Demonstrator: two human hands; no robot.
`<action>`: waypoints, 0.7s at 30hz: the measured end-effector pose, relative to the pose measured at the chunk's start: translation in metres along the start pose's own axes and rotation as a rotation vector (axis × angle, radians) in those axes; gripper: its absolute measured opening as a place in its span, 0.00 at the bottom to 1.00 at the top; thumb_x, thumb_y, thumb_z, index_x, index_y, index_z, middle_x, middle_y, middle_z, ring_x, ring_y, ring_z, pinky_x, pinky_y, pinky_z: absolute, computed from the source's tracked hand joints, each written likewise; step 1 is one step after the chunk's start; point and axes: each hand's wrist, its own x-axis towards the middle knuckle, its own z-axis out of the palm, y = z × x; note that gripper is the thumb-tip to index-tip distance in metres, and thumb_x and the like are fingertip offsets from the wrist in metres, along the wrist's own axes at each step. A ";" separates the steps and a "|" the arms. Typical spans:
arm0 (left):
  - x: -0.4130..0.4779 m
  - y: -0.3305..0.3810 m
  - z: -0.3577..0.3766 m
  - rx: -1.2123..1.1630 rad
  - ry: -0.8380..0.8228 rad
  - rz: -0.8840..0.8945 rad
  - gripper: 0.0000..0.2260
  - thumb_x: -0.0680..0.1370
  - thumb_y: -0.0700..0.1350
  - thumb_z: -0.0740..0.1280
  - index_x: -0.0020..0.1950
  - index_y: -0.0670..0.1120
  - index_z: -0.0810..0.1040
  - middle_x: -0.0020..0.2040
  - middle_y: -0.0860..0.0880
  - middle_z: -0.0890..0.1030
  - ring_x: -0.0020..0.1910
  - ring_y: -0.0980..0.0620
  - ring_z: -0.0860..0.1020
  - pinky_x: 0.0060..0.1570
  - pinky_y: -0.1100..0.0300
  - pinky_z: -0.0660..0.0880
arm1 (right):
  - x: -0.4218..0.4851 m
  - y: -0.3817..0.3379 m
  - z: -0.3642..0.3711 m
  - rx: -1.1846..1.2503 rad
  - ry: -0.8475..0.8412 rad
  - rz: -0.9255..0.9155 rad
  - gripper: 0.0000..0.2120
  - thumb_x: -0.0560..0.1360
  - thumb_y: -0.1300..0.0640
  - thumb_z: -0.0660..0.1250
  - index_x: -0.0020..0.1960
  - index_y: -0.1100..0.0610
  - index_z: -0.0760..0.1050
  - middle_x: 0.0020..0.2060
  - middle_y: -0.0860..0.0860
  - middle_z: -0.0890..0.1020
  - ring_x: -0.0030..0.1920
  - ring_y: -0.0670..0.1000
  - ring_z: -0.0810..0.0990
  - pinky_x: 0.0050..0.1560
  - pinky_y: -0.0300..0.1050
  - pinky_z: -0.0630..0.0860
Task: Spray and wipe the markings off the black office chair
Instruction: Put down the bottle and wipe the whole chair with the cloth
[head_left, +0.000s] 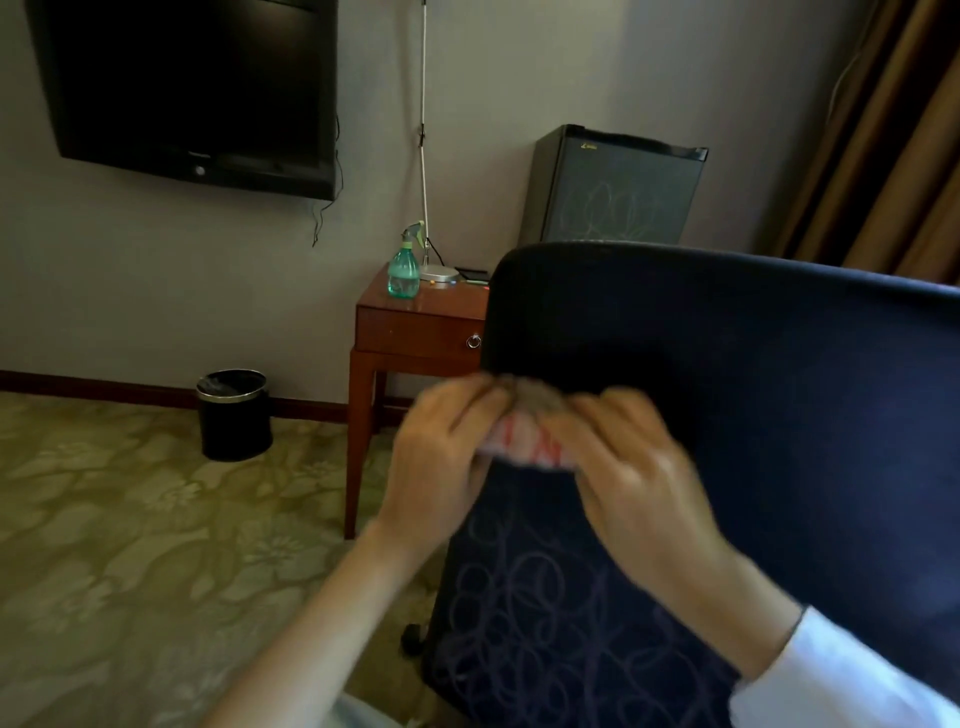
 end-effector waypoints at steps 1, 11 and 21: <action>0.022 -0.001 -0.008 0.042 0.040 0.026 0.15 0.76 0.43 0.65 0.61 0.40 0.78 0.59 0.42 0.79 0.61 0.45 0.75 0.62 0.50 0.71 | 0.018 0.002 -0.012 -0.021 0.050 -0.015 0.16 0.74 0.63 0.59 0.59 0.63 0.79 0.53 0.60 0.81 0.53 0.61 0.76 0.50 0.52 0.78; 0.027 -0.025 -0.005 -0.301 0.019 -0.022 0.22 0.68 0.26 0.72 0.60 0.38 0.76 0.59 0.42 0.74 0.59 0.53 0.74 0.55 0.67 0.74 | 0.019 -0.006 0.004 -0.077 -0.010 -0.049 0.19 0.73 0.62 0.57 0.60 0.61 0.77 0.55 0.59 0.81 0.59 0.60 0.76 0.51 0.53 0.80; 0.019 -0.029 0.007 -0.482 -0.007 -0.108 0.27 0.65 0.25 0.73 0.58 0.45 0.73 0.57 0.41 0.72 0.56 0.48 0.75 0.49 0.59 0.77 | 0.004 -0.002 0.014 -0.071 -0.021 -0.018 0.16 0.74 0.63 0.61 0.60 0.59 0.79 0.52 0.56 0.82 0.56 0.56 0.78 0.47 0.45 0.81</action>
